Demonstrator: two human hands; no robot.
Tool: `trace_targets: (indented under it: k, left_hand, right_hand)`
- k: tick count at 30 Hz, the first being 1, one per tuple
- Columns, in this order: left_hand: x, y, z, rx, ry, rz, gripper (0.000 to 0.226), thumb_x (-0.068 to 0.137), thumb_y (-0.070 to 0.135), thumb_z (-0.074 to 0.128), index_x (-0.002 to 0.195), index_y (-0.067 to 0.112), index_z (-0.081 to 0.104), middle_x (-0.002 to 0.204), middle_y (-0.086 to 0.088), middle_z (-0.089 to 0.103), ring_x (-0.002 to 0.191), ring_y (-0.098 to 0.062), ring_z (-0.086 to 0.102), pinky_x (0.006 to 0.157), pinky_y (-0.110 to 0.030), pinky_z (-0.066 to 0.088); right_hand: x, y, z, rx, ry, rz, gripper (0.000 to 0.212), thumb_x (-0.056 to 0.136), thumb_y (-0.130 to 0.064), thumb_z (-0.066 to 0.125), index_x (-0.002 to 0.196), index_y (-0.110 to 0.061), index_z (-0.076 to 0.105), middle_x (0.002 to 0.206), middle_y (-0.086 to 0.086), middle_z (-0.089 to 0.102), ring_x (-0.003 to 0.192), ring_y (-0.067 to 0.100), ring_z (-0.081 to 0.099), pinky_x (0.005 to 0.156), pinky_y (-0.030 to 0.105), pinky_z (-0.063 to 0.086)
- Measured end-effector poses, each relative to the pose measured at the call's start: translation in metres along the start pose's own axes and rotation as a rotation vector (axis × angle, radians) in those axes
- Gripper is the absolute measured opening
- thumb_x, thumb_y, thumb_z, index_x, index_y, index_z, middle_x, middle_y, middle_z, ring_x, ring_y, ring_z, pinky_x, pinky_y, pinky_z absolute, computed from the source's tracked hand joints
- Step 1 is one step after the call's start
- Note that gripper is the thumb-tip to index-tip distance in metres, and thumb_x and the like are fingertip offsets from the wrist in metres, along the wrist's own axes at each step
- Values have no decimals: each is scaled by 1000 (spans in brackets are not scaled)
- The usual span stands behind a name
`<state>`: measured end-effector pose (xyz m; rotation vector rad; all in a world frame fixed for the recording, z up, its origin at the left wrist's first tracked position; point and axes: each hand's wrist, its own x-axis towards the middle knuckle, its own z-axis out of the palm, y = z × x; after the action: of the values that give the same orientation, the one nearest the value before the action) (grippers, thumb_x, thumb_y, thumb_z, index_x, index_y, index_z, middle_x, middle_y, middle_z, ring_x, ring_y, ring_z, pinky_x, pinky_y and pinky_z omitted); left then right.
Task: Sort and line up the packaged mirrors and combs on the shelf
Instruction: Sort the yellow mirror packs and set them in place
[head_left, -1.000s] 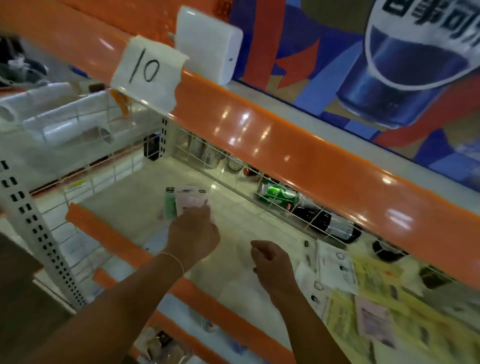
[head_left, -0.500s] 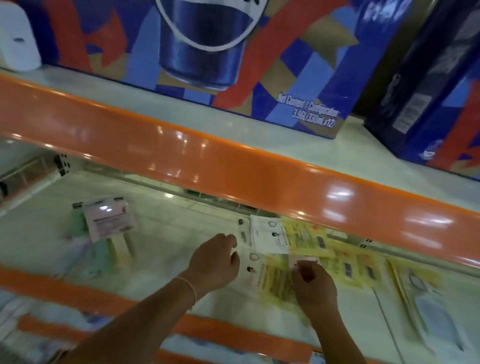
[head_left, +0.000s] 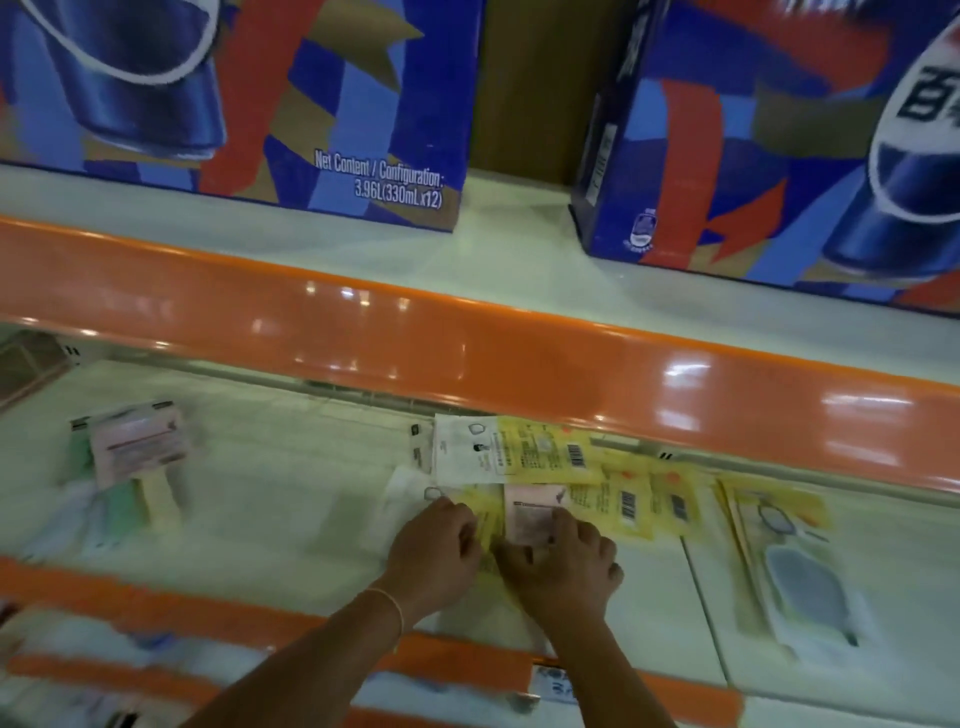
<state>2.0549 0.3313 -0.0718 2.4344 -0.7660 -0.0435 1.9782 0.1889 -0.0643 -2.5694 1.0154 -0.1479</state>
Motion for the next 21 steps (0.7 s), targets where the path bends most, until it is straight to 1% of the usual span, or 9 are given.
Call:
trace_targets:
  k: [2,4,7,9,12,15,17,19,21]
  left_hand:
    - [-4,-4,8,24,70,33,13,87,30,50,82,20,57,83,3,51,68,-15,50,56,-30,41]
    - [-8,-6,13,69,110,77,19,85,33,44,81,20,57,83,2,52,66,-17,50,52,-29,40]
    - [-8,-6,16,79,136,69,24,83,36,41,84,20,59,85,2,53,67,-17,52,52,-32,44]
    - [-8,-5,16,78,143,62,23,83,35,41,84,20,59,86,2,53,67,-17,52,53,-32,45]
    - [-10,-4,17,98,168,63,14,83,30,47,83,21,58,84,2,54,65,-18,52,51,-30,45]
    - [-10,-3,19,93,182,67,1,82,21,57,83,21,57,83,2,54,65,-18,53,52,-29,43]
    - [-9,-1,19,77,187,25,3,85,21,57,82,20,59,82,3,54,66,-16,52,55,-29,43]
    - [-9,10,12,-43,185,-89,21,92,27,52,74,17,57,73,3,53,63,-14,50,58,-31,43]
    - [-8,26,0,-240,133,-219,42,97,39,46,63,15,52,59,3,52,55,-13,49,55,-30,40]
  right_hand:
    - [2,1,1,-10,9,-34,83,66,-80,50,131,-29,41,129,0,49,119,26,40,95,39,33]
    - [6,8,1,44,23,-68,82,66,-78,54,130,-27,45,126,0,53,116,27,43,94,39,35]
    - [8,26,-3,192,53,-148,82,61,-75,62,123,-23,53,109,-2,60,104,25,49,87,34,39]
    - [9,40,-7,251,12,-172,90,56,-78,63,126,-23,52,103,-6,62,100,21,53,88,32,42]
    - [5,54,-18,318,-20,-193,101,50,-82,62,131,-23,51,104,-8,65,97,17,60,90,37,50]
    - [-4,59,-32,377,-15,-216,93,54,-72,71,129,-19,54,106,-7,64,98,16,60,88,37,51]
    - [-11,60,-36,404,-32,-217,84,58,-64,76,127,-23,54,102,-11,56,99,13,57,85,32,50]
    - [-18,58,-38,431,-47,-244,81,58,-60,79,126,-25,53,102,-13,51,95,5,54,78,21,47]
    - [-25,49,-37,460,-60,-307,81,57,-55,82,127,-26,51,103,-16,50,92,-3,51,73,8,38]
